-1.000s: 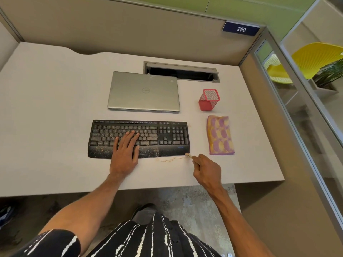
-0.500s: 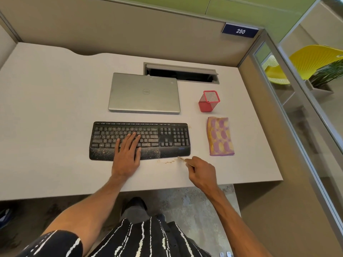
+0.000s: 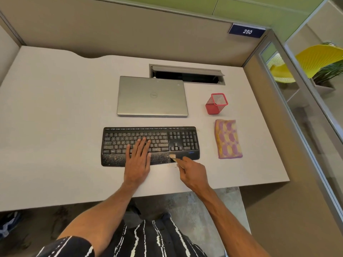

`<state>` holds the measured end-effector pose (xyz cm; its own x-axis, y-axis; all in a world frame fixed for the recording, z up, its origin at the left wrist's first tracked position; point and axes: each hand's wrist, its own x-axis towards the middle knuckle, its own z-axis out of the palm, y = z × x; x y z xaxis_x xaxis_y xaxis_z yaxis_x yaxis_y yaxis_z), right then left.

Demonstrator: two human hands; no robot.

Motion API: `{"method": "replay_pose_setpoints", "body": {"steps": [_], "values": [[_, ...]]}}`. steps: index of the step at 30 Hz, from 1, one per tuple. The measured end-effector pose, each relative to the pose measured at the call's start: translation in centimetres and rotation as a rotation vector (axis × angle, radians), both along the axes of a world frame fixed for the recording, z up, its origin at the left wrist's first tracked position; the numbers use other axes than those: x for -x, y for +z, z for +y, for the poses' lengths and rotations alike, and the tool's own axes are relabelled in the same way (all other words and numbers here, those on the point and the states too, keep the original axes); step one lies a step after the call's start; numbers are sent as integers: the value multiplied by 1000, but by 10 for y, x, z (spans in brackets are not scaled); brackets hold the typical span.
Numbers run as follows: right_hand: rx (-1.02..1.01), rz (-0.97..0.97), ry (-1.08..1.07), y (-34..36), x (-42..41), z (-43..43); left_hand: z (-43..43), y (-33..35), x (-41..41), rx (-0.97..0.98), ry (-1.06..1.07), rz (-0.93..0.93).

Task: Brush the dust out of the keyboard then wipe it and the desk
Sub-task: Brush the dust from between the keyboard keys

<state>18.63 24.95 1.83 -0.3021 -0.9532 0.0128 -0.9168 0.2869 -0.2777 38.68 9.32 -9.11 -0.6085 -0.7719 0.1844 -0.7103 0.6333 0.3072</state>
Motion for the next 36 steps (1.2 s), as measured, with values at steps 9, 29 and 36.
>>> {"method": "replay_pose_setpoints", "body": {"steps": [9,29,36], "values": [[69,-81,-209,40,3,-60,-7,7,-7,-25,-4,20],[-21,-248,-357,47,-1,-101,-47,18,-80,-50,66,48],[-147,-117,-296,33,-25,-65,-46,20,-106,-76,248,126]]}}
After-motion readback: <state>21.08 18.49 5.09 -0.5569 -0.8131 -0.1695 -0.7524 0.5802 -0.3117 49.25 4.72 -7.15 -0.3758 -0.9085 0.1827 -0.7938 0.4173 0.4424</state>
